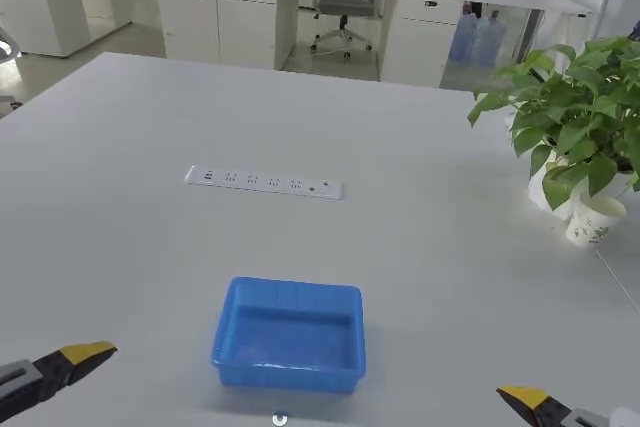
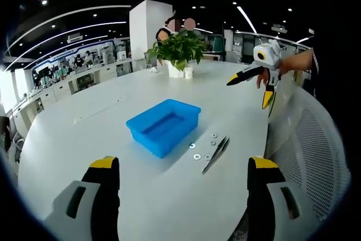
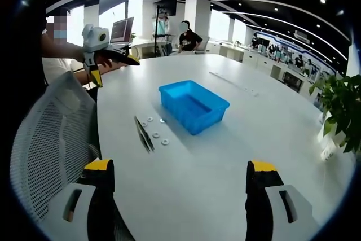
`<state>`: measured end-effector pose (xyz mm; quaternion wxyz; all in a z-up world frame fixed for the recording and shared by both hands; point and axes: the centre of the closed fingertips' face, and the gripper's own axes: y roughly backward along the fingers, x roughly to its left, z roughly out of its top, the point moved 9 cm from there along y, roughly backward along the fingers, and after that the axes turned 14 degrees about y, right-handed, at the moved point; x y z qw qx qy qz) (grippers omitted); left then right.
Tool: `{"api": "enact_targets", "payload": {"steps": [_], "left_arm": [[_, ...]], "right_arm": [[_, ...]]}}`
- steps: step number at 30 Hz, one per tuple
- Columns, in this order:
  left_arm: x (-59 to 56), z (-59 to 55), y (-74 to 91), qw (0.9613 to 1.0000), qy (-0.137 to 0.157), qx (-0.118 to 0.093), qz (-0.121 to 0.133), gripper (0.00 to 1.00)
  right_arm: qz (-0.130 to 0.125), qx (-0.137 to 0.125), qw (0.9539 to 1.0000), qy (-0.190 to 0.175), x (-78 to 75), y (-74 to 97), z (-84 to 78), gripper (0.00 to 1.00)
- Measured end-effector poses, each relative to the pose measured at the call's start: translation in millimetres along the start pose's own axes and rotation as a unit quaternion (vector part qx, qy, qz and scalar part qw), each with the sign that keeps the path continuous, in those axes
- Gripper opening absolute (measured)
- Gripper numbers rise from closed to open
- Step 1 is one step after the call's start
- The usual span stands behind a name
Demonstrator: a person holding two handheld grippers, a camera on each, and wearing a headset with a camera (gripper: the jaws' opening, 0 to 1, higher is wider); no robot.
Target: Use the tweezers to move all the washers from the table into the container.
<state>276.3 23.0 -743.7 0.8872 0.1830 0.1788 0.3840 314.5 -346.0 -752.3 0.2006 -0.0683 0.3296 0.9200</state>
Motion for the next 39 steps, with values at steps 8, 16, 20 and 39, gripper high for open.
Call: {"api": "enact_targets", "payload": {"steps": [8, 16, 20, 39], "left_arm": [[1.2, 3.3, -0.4, 1.0000, -0.008, 0.005, -0.001, 0.99], [1.3, 4.7, 0.2, 0.9995, -0.019, 0.020, -0.013, 0.99], [1.0, 5.1, 0.1, 0.9992, -0.024, 0.026, -0.019, 0.97], [-3.7, -3.0, -18.8, 0.9906, -0.072, 0.086, -0.078, 0.68]], "right_arm": [[0.002, 0.005, 1.0000, 0.004, -0.8, 1.6, 0.9, 0.97], [0.042, 0.026, 0.9984, 0.029, -2.8, 0.2, 9.6, 0.92], [0.055, 0.027, 0.9971, 0.045, -3.8, -3.4, 15.1, 0.89], [0.153, 0.054, 0.9752, 0.150, 7.6, -45.6, 28.2, 0.58]]}}
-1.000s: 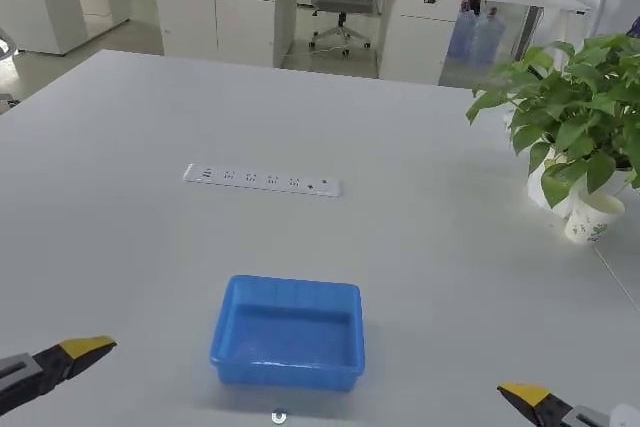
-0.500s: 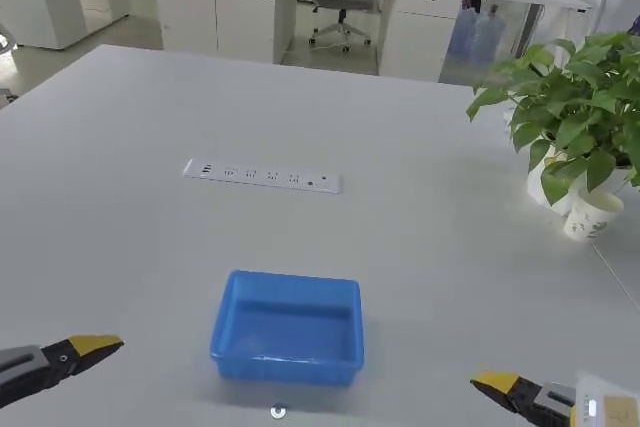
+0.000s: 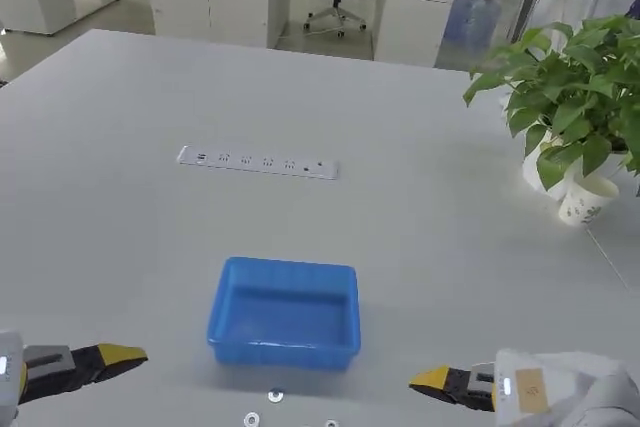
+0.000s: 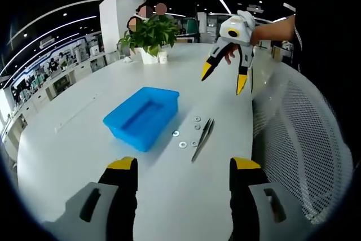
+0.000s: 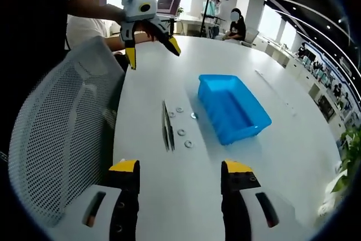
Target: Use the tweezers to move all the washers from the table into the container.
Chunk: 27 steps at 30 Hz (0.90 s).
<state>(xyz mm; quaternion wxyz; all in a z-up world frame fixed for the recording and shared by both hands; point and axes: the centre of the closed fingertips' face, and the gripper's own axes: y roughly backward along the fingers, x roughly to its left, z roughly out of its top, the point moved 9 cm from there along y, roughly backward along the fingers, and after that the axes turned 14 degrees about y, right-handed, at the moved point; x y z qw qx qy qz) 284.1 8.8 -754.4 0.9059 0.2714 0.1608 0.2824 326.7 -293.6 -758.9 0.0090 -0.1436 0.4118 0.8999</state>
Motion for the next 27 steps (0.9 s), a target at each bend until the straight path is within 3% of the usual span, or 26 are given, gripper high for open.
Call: {"api": "enact_targets", "payload": {"steps": [8, 13, 19, 27], "left_arm": [[0.6, -0.3, -12.4, 0.9995, -0.016, 0.016, -0.023, 0.53], [-0.2, -2.9, -23.5, 0.9975, -0.037, 0.042, -0.044, 0.41], [4.6, -5.7, -36.1, 0.9957, -0.049, 0.056, -0.056, 0.33], [7.8, -12.0, -53.9, 0.9897, -0.072, 0.096, -0.078, 0.27]], "right_arm": [[0.026, -0.002, 0.9994, 0.021, -3.8, -15.2, 6.8, 0.48], [0.039, 0.000, 0.9987, 0.032, -5.1, -23.0, 10.0, 0.44], [0.052, -0.001, 0.9977, 0.043, -5.2, -32.4, 13.0, 0.40], [0.069, -0.002, 0.9961, 0.054, -4.0, -44.6, 15.9, 0.34]]}}
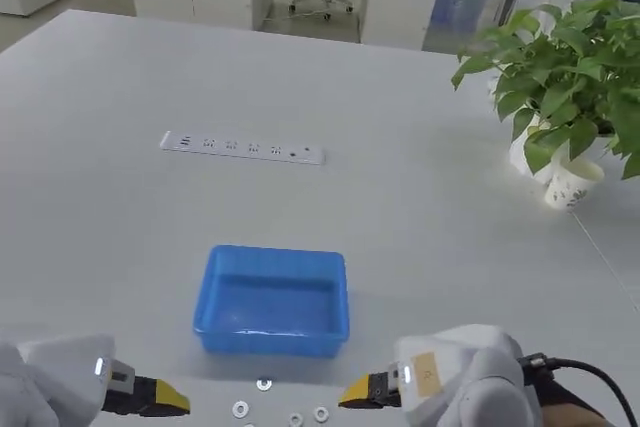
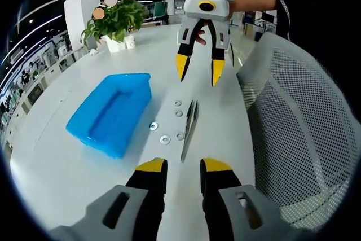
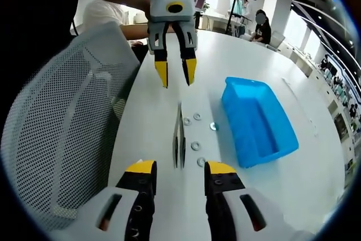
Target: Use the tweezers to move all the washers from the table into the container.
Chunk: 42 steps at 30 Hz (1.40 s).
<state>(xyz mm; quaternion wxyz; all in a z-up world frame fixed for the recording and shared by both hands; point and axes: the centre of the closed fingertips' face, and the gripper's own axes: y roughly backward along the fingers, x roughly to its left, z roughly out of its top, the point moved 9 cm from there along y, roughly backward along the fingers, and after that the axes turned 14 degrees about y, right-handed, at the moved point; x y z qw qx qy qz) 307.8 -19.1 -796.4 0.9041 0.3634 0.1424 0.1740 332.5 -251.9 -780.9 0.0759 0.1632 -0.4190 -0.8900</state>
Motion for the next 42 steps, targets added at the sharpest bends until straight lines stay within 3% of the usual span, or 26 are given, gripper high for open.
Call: {"api": "enact_targets", "payload": {"steps": [22, 42], "left_arm": [[7.1, 0.6, -24.0, 0.9978, -0.035, 0.047, -0.032, 0.14], [8.3, 2.6, -33.6, 0.9963, -0.054, 0.048, -0.047, 0.06]], "right_arm": [[0.032, -0.002, 0.9994, 0.015, -3.5, -37.2, 2.0, 0.24], [0.041, -0.006, 0.9992, 0.003, -6.6, -55.6, 3.6, 0.17]]}}
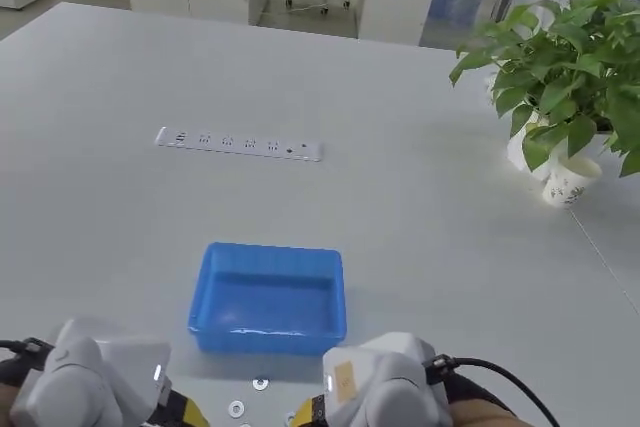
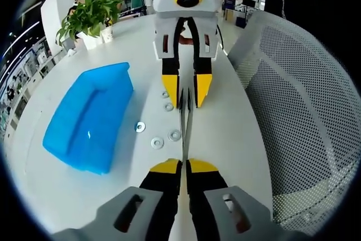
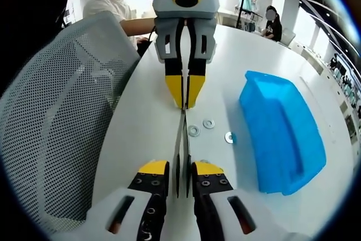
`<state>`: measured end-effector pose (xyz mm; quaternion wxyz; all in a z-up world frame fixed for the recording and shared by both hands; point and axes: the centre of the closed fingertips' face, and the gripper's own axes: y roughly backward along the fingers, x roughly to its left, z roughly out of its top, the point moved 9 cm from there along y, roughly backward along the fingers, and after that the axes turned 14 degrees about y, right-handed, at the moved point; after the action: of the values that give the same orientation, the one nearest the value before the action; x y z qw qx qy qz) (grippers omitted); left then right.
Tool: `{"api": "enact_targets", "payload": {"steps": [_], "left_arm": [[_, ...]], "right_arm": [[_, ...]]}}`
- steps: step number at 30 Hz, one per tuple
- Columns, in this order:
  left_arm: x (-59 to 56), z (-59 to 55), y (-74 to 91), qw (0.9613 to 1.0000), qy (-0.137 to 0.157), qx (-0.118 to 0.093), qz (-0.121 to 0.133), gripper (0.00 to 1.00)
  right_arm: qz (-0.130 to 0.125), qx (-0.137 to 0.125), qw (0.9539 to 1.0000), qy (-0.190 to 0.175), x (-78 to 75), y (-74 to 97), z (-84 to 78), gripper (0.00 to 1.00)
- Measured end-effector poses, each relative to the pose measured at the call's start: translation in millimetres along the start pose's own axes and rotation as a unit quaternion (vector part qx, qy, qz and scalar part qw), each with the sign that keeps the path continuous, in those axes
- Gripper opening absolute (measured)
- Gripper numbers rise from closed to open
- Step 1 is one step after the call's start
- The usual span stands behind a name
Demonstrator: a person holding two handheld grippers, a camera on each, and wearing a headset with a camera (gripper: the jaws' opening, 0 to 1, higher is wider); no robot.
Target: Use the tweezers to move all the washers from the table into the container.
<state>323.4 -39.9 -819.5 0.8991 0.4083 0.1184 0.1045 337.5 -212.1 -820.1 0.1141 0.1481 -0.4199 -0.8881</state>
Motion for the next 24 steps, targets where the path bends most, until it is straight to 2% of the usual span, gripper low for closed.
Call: {"api": "enact_targets", "payload": {"steps": [17, 24], "left_arm": [[-2.6, 1.7, -0.8, 1.0000, -0.006, 0.000, -0.007, 0.04], [-4.1, 6.2, 2.2, 0.9999, -0.004, -0.003, -0.009, 0.04]], "right_arm": [[-0.001, 0.005, 1.0000, 0.008, -1.1, 0.2, 1.2, 0.11], [0.000, 0.009, 0.9999, 0.013, -0.4, 1.1, 1.8, 0.11]]}}
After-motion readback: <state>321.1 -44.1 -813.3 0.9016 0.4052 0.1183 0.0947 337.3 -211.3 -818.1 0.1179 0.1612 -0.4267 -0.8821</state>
